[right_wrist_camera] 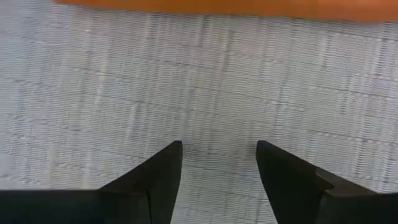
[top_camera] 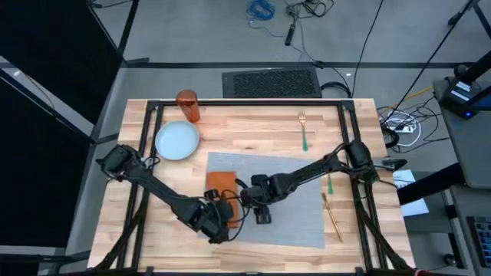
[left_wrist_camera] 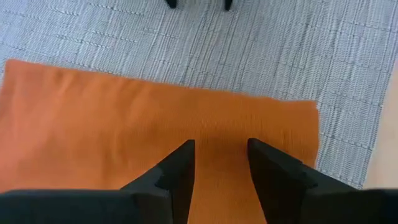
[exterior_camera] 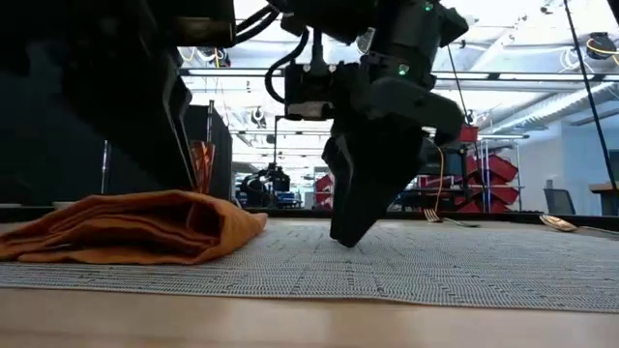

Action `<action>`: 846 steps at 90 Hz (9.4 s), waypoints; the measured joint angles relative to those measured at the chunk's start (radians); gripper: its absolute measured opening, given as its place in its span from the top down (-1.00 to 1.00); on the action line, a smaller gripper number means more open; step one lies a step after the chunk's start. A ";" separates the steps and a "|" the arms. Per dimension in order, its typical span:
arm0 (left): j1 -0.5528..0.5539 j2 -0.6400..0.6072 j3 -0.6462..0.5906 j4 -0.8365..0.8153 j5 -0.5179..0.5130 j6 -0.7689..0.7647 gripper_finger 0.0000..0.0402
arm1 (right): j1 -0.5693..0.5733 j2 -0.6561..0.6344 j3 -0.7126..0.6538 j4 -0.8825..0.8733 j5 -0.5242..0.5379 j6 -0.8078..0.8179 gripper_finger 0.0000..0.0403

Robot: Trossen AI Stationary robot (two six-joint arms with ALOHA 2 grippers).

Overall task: Set table place
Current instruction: Put the gray plate to the right of the orange napkin on the gray placemat

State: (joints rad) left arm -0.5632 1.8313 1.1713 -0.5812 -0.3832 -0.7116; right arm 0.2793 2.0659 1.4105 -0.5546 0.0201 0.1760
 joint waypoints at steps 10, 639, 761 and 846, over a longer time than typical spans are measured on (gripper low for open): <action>0.000 0.000 0.000 0.000 0.002 0.016 0.34 | 0.010 0.000 0.000 0.001 -0.029 0.005 0.05; 0.309 -0.343 0.277 -0.203 -0.135 0.954 0.34 | -0.348 -0.282 0.293 -0.110 0.151 -0.521 0.05; 0.159 -0.508 -0.075 -0.894 -0.224 0.033 0.34 | -0.456 -0.320 0.291 -0.226 0.043 -0.524 0.05; 0.476 -0.309 -0.313 -0.418 -0.125 0.014 0.10 | -0.507 -0.535 0.292 -0.335 -0.151 -0.386 0.05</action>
State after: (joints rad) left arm -0.0875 1.5225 0.8582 -0.9991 -0.5082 -0.6973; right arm -0.2278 1.5311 1.7023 -0.8893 -0.1310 -0.2099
